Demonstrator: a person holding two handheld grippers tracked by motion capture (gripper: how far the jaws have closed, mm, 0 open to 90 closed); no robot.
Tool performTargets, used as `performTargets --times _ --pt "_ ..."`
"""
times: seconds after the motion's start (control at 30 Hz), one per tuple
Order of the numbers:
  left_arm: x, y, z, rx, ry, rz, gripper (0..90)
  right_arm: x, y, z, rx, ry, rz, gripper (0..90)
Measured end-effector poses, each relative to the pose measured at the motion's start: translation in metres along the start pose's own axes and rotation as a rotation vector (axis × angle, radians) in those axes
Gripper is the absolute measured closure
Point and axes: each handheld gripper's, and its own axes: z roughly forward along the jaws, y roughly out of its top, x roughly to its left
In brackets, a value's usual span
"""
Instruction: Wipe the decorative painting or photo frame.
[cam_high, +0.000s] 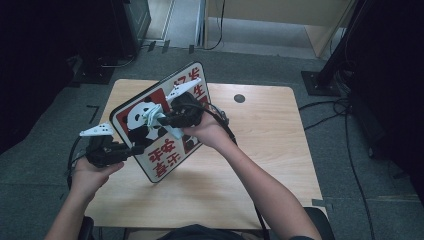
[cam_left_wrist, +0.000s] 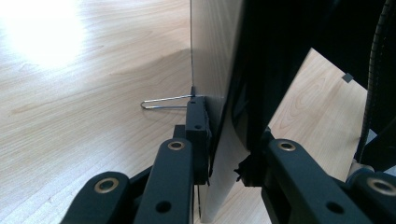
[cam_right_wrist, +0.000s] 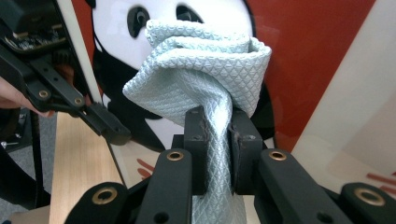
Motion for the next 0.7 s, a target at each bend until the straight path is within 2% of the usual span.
performTargets --times 0.27,0.7 --pt "0.000 0.000 0.000 -0.002 -0.003 -0.005 77.9 0.000 -0.018 0.007 0.009 0.003 0.007 80.1" --pt "0.000 0.000 0.000 -0.001 -0.004 -0.007 77.9 0.000 -0.048 0.021 0.024 0.019 0.048 80.1"
